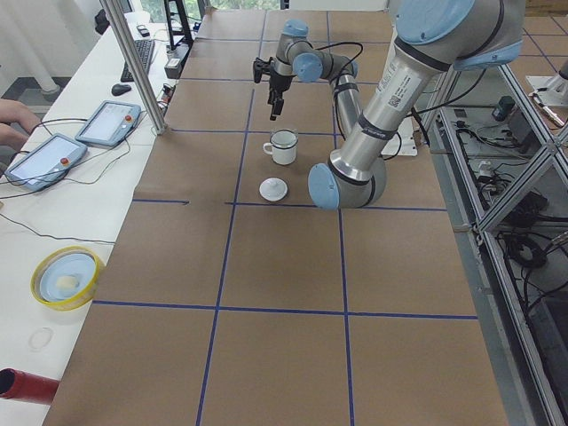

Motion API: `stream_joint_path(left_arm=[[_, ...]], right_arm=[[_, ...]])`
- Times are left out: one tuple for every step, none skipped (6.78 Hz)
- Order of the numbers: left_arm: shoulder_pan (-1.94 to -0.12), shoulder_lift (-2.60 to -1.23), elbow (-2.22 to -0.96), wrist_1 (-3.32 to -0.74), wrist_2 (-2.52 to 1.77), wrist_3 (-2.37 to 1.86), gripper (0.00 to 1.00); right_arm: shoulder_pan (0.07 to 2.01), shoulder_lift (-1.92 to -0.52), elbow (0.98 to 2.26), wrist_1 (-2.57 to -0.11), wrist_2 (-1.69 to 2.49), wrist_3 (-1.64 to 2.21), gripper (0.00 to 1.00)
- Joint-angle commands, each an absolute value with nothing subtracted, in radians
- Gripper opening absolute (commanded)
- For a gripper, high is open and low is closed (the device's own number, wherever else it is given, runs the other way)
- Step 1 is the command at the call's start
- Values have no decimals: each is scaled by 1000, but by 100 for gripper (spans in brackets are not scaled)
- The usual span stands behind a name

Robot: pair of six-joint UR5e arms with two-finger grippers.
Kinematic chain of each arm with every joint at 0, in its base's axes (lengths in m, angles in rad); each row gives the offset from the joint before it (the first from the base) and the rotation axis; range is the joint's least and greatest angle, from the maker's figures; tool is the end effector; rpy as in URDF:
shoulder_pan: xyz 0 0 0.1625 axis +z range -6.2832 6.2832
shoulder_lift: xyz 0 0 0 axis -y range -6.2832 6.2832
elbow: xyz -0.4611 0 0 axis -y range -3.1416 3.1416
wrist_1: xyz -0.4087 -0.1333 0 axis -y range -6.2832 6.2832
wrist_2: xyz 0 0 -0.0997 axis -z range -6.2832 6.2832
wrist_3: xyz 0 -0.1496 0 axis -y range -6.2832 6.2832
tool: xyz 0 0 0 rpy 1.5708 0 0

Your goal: Place funnel on cup

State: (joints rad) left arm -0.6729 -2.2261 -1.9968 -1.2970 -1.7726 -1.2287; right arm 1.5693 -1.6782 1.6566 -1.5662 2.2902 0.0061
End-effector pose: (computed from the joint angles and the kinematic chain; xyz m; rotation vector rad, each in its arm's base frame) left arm 0.4423 -0.4847 0.1967 0.2249 0.7976 -0.2302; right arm 0.0340 -0.4570 0.7440 -0.0190 -0.7193 0.0105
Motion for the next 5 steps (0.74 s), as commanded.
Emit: stream_joint_path(left_arm=[[-950, -2058, -2010, -1368, -2047, -862, 100], [-1062, -1971, -2006, -1371, -2087, -694, 100], [-1180, -1886, -1985, -1371, -2124, -459, 100], [-1287, -1811, -1930, -1371, -2191, -275, 100], [-1369, -1742, -1898, -1371, -2197, -135, 100]], right_arm=[[1569, -1678, 1657, -1566, 2290, 6, 100], [1569, -1678, 1657, -1566, 2290, 6, 100], [1569, -1678, 1657, -1566, 2290, 6, 100], [1569, -1678, 1657, -1566, 2290, 6, 100], [1569, -1678, 1657, -1566, 2290, 6, 100]])
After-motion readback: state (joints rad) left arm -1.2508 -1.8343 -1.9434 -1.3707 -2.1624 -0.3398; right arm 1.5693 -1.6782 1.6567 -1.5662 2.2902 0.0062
